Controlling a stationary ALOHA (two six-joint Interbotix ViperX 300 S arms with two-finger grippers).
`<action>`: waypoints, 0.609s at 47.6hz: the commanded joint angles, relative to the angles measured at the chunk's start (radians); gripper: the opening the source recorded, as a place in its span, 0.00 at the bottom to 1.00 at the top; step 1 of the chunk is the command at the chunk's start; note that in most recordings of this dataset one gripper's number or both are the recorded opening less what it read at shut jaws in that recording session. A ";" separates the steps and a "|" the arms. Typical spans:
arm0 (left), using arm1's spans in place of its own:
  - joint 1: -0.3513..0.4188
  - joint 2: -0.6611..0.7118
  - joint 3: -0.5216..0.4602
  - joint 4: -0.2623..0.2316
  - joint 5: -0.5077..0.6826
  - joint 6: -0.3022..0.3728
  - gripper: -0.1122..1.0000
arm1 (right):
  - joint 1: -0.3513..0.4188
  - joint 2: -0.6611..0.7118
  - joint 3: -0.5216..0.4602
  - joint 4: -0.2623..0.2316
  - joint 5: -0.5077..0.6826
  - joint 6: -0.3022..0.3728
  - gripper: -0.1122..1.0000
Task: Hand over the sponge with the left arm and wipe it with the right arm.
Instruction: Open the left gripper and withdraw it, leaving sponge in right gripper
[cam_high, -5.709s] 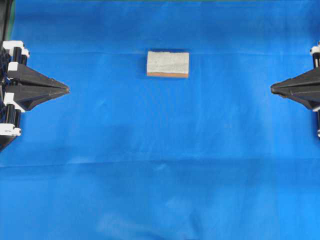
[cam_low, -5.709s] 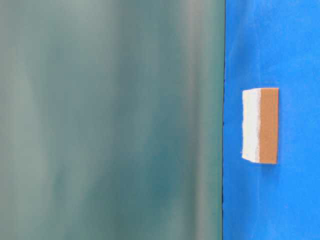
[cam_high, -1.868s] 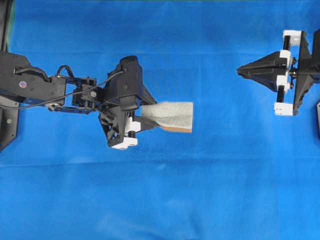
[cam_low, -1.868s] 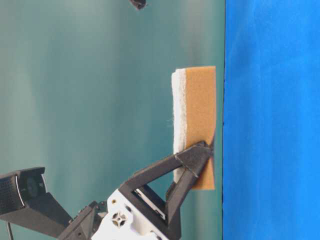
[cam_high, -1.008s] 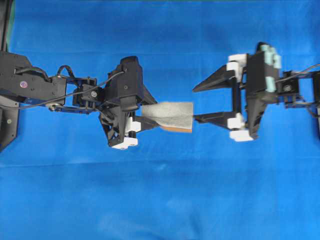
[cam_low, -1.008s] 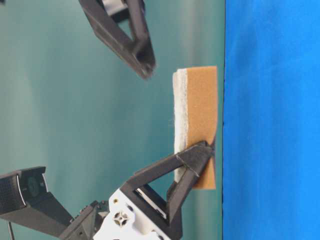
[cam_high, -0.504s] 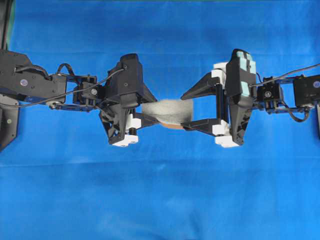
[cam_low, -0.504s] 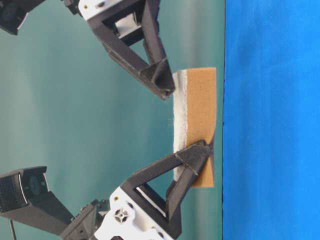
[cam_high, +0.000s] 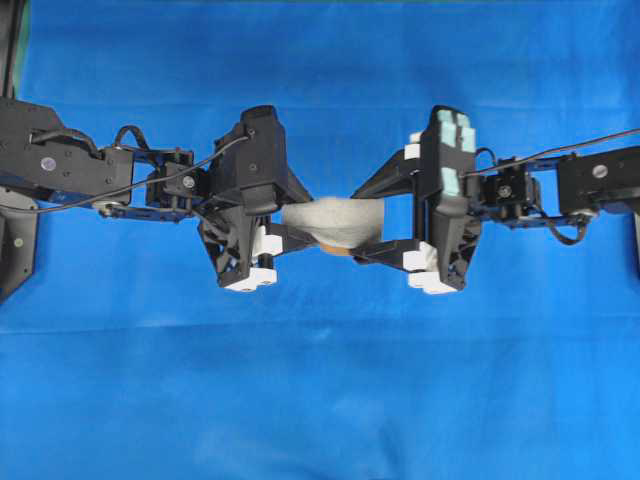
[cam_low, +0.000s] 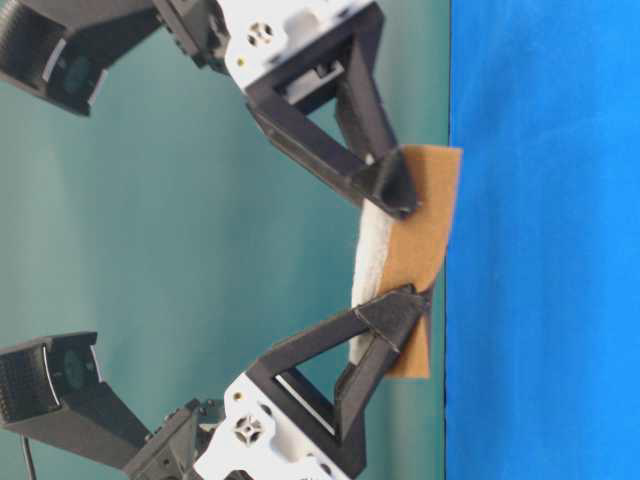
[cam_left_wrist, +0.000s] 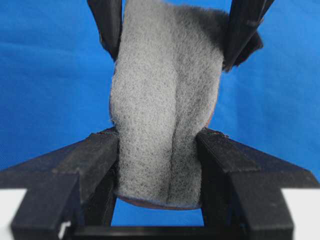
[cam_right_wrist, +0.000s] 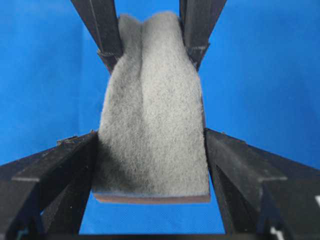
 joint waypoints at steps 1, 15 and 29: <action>-0.002 -0.009 -0.011 -0.002 -0.008 0.000 0.44 | -0.005 0.000 -0.028 0.003 0.003 -0.003 0.76; -0.002 -0.009 -0.011 -0.002 -0.009 0.000 0.44 | -0.006 0.000 -0.029 -0.009 0.003 -0.014 0.74; -0.002 -0.011 -0.009 -0.002 -0.046 0.003 0.39 | -0.006 -0.009 -0.029 -0.031 0.051 -0.023 0.28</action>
